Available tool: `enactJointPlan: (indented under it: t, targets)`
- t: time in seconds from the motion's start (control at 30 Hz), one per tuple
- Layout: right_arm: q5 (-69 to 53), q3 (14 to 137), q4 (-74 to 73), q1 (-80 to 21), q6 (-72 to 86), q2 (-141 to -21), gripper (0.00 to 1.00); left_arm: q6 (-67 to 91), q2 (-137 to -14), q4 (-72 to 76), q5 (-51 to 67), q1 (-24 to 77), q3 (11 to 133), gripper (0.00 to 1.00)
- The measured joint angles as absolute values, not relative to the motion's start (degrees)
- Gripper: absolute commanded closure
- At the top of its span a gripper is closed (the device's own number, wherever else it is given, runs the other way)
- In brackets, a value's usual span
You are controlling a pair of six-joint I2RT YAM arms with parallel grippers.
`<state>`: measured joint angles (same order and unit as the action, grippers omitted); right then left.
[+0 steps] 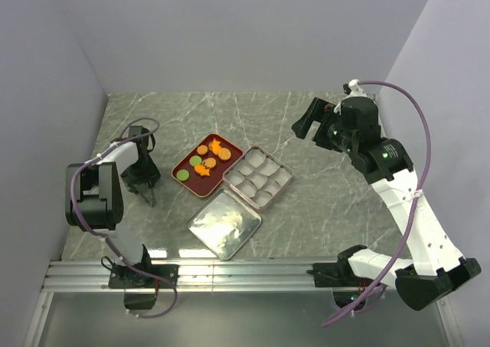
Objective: Pack the cookies
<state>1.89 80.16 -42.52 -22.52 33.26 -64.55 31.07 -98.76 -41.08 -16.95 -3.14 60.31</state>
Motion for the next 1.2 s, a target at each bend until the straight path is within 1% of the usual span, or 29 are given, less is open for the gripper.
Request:
enactJointPlan:
  t: [0.07,0.1,0.13,0.23,0.33,0.37,0.47,0.57,0.63,0.73,0.77,0.83,0.93,1.07,1.2]
  targets:
    - [1.9,80.4,-43.1,-22.5,33.1,-64.6,0.0,31.1,-98.0,-38.9,-16.9,-3.3,59.2,0.31]
    - [1.9,80.6,-43.5,-22.5,33.1,-64.6,0.0,31.1,-97.6,-37.8,-16.9,-3.3,58.5,0.34]
    - [1.9,80.7,-43.8,-22.5,33.0,-64.6,0.0,31.2,-97.3,-36.9,-16.8,-3.4,58.1,0.39]
    - [1.9,80.7,-44.9,-22.5,32.7,-64.6,0.0,31.5,-96.7,-32.3,-15.3,-4.3,56.2,0.44]
    - [2.0,80.7,-45.9,-22.5,32.4,-64.5,0.0,32.7,-97.3,-29.3,-13.8,-5.7,56.1,0.41]
    - [1.9,80.7,-46.1,-22.5,32.3,-64.5,0.0,32.9,-97.3,-28.1,-13.3,-6.3,56.1,0.37]
    - [1.9,80.7,-46.5,-22.2,32.2,-64.5,0.0,33.7,-97.3,-25.4,-13.4,-7.5,55.8,0.28]
    - [1.9,80.7,-46.6,-22.1,32.1,-64.5,0.0,34.2,-97.4,-23.3,-13.8,-8.3,55.5,0.26]
    - [1.9,80.7,-46.8,-22.1,32.1,-64.5,0.0,34.3,-97.5,-22.9,-14.0,-8.4,55.5,0.27]
    - [1.9,80.7,-46.8,-22.1,32.1,-64.5,0.0,34.3,-97.9,-22.8,-14.5,-8.4,55.5,0.32]
    - [1.9,80.7,-46.8,-22.1,32.1,-64.5,0.0,34.3,-98.1,-22.8,-14.8,-8.4,55.5,0.42]
    - [1.9,80.7,-46.8,-22.1,32.1,-64.5,0.0,34.3,-98.4,-22.9,-15.6,-8.6,55.7,0.47]
    - [1.9,80.7,-46.8,-22.1,32.0,-64.5,0.0,34.3,-99.1,-22.7,-15.9,-9.1,56.2,0.49]
    - [1.9,81.1,-47.1,-22.0,31.8,-64.5,0.0,34.2,-99.5,-22.4,-16.0,-9.3,56.7,0.54]
    - [2.0,82.3,-47.2,-21.9,31.6,-64.5,0.0,33.6,-98.0,-23.2,-14.7,-9.6,56.9,0.56]
